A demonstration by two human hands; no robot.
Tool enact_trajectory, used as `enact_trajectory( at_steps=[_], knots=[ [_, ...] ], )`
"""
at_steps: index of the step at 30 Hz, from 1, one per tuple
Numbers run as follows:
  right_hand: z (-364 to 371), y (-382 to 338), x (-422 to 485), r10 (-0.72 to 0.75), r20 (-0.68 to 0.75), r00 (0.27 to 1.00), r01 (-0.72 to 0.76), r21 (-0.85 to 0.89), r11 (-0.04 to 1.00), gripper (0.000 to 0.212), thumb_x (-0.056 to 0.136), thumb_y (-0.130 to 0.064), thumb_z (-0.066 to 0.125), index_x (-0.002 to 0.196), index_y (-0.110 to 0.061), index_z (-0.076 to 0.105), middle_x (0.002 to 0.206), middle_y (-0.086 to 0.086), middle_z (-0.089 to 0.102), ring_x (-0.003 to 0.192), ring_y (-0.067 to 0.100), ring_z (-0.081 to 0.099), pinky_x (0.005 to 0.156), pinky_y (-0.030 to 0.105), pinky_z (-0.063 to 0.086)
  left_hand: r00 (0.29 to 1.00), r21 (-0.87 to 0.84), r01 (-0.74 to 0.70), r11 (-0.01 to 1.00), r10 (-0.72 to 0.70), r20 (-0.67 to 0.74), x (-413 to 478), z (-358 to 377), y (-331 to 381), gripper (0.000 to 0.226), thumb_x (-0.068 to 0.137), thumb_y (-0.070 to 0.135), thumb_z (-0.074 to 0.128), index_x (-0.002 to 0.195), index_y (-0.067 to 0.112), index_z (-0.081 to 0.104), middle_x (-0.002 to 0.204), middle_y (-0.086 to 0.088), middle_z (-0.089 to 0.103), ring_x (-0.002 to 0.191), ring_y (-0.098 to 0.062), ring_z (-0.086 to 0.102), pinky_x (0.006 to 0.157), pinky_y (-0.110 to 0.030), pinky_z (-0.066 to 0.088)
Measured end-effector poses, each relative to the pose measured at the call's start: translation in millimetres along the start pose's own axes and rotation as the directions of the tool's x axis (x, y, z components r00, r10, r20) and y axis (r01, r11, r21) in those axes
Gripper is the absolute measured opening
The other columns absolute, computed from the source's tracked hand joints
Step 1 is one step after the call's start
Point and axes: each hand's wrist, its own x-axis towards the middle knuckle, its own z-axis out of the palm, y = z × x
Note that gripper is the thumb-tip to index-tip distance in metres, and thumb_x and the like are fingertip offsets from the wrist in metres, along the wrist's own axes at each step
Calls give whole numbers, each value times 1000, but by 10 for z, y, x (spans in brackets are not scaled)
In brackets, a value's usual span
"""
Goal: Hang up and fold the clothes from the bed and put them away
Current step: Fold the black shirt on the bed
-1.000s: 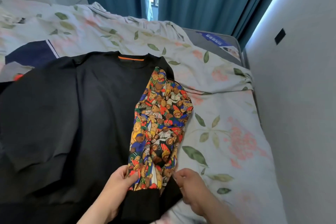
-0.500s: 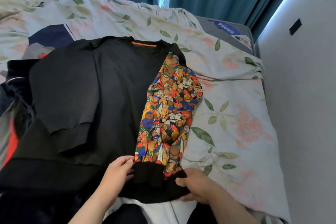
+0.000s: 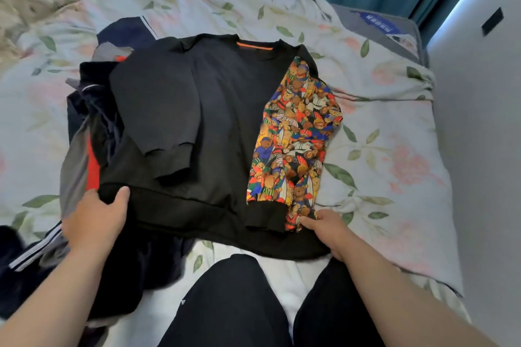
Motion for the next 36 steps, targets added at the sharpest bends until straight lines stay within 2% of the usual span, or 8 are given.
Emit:
enact_trajectory(
  at_steps=[8,13,16,19,25,29,33,36],
  knots=[
    [-713,404,43,176,-88,980,-167,104,980,36,86,-30,78,98,3,68,101,22,73,96,37,70,84,47,55,999,-234,-12,972,19,31,115,-192,-248,36,78,46,62,68,11,59,59,-11,62,56,-31,61,58,-44,53],
    [-640,359,33,66,-174,983,-136,-430,893,28,90,-38,70,88,-11,62,87,6,63,78,23,58,65,33,44,986,-73,151,986,-145,83,80,15,-248,41,81,36,68,103,1,62,99,-31,65,92,-47,64,87,-57,53],
    [-498,176,43,-212,-344,915,21,-483,876,10,82,-21,62,86,-22,53,85,-2,58,76,19,57,59,32,43,958,-45,-219,975,205,-202,-171,72,222,44,77,34,60,116,15,57,107,-17,64,103,-40,58,91,-50,49],
    [-326,-86,112,-403,-310,861,244,-444,862,22,88,-21,58,74,-33,46,74,-10,51,65,6,50,51,24,34,826,-285,-539,792,564,4,-681,396,1032,23,84,18,70,107,15,65,96,2,61,93,-21,61,80,-32,46],
    [-144,-543,433,-35,-64,997,61,458,887,20,100,-18,53,83,-18,64,87,6,69,78,18,71,72,32,62,721,-417,-242,876,450,528,-968,1286,2152,44,93,32,65,134,23,54,125,4,61,113,-14,59,87,-26,49],
    [-106,-598,720,-54,-120,991,97,389,916,20,92,-39,66,97,-19,68,95,2,70,88,17,68,86,39,59,828,-366,-118,923,295,478,-969,1514,2296,59,77,45,79,123,22,49,114,2,47,99,-20,59,78,-30,48],
    [-108,-612,836,4,-269,963,86,322,943,31,86,-32,73,108,-19,55,98,-4,63,84,15,64,79,41,61,730,-376,-33,926,280,624,-974,1514,2258,29,83,39,76,99,20,61,92,5,71,83,-13,69,66,-31,54],
    [-192,-516,840,21,28,999,-30,373,927,18,90,-22,72,99,-8,64,97,8,73,87,19,71,86,38,61,614,-414,50,909,299,731,-1029,1521,2198,11,92,29,66,97,20,70,91,3,77,86,-17,73,85,-37,57]
  ],
)
